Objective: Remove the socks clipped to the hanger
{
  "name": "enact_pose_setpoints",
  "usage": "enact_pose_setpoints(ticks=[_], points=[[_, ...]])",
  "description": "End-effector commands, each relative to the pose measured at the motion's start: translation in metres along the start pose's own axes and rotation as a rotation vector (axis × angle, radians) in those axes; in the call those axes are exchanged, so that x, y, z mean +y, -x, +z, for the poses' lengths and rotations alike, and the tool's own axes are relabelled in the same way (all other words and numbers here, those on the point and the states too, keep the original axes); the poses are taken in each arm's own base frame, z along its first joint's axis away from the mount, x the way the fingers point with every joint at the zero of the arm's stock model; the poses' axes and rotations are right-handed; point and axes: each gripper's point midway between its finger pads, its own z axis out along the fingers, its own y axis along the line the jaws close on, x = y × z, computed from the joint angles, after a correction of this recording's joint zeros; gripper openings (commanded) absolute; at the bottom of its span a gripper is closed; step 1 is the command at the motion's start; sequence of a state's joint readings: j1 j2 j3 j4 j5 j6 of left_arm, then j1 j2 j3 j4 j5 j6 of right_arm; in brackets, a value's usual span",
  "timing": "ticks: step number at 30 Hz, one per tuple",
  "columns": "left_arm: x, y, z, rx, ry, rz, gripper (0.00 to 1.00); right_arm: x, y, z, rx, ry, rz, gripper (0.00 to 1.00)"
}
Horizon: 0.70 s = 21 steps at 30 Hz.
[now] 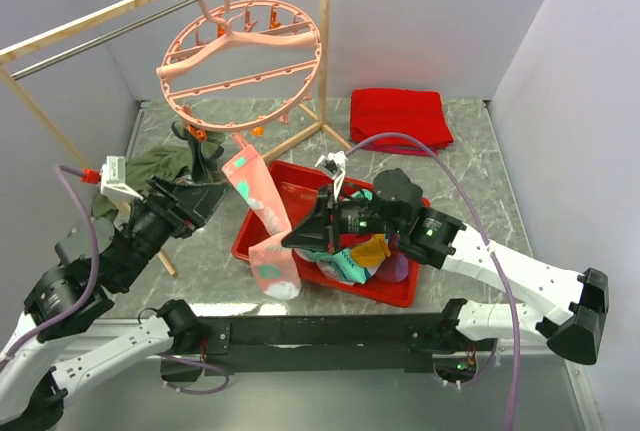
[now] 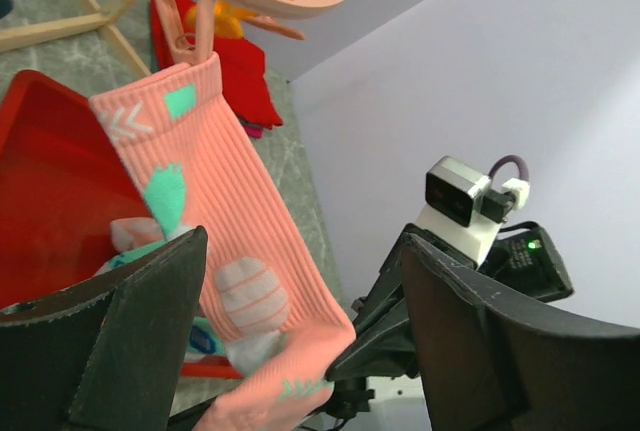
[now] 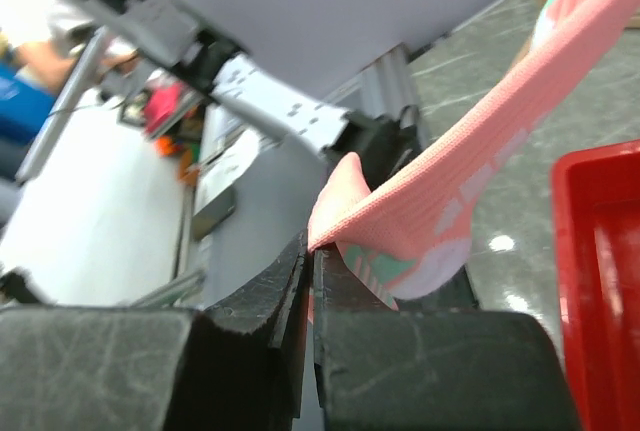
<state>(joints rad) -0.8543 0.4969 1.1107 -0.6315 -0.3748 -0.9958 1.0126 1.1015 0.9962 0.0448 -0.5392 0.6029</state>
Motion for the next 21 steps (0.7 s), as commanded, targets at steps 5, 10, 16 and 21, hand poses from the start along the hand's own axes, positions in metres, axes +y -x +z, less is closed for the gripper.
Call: enact_pose_setpoints(ticks=[5,10,16,21], points=[[-0.023,0.007,0.026,-0.071,-0.062,-0.135,0.84,0.057,0.009,-0.037,0.087,0.326,-0.017,0.05],[-0.02,0.007,0.037,-0.088,-0.024,-0.158,0.84,0.071,0.021,-0.055,0.088,0.397,-0.009,0.04],[-0.018,0.013,0.043,-0.127,0.005,-0.147,0.87,0.088,0.041,-0.075,0.076,0.469,-0.017,0.03],[-0.008,0.017,0.049,-0.151,0.082,-0.12,0.89,0.098,0.051,-0.081,0.093,0.502,-0.016,0.02]])
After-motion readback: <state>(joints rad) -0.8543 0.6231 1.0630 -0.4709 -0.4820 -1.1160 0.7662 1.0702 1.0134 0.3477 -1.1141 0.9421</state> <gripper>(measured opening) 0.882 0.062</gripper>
